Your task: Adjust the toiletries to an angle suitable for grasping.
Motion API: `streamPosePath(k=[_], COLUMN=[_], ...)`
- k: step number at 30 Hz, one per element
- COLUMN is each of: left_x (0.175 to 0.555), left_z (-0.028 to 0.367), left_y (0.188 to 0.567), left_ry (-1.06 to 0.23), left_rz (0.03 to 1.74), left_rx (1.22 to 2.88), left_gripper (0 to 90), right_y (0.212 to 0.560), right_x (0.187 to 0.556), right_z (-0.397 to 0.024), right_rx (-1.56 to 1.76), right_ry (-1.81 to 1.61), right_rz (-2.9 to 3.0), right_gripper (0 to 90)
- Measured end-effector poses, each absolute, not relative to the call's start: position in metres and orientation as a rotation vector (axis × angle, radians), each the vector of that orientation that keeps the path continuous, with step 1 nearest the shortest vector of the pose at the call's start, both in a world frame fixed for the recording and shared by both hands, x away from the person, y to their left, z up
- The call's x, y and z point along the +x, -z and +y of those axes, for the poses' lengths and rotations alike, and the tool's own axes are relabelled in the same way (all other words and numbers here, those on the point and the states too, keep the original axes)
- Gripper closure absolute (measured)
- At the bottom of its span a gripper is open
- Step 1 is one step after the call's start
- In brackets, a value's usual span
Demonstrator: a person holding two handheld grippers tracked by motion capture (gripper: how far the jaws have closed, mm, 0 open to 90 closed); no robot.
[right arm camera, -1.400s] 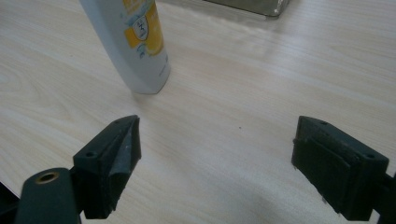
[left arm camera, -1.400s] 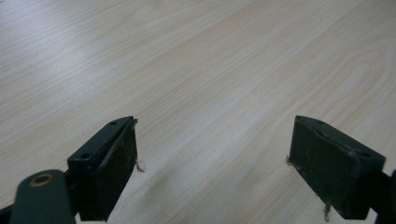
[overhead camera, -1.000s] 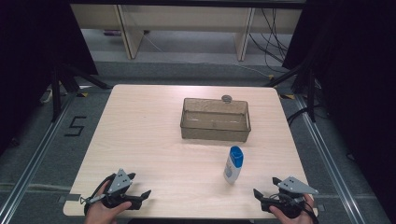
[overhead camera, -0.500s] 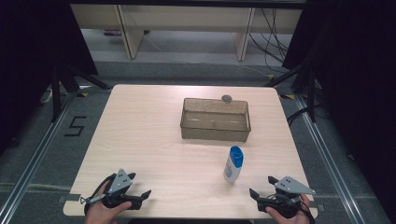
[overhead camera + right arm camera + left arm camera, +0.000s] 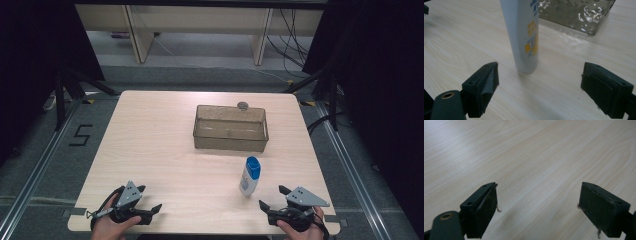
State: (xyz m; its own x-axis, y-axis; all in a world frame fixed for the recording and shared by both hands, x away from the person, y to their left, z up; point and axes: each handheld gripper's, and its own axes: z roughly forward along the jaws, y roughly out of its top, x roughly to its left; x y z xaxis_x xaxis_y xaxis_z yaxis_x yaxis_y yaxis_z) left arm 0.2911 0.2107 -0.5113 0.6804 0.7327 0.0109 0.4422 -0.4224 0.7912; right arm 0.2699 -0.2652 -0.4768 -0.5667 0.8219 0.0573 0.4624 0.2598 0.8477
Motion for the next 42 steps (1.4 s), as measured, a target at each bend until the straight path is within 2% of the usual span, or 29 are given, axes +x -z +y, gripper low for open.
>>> streamPosePath(k=[42], left_x=[0.292], left_z=[0.211], left_y=[0.510], left_ry=[-0.438], left_rz=[0.908], left_rx=[2.103], left_gripper=[14.9], right_y=[0.474], right_x=[0.286], right_z=[-0.236], right_rx=[1.090], right_ry=[-1.231], right_rz=[2.169], right_gripper=[15.7])
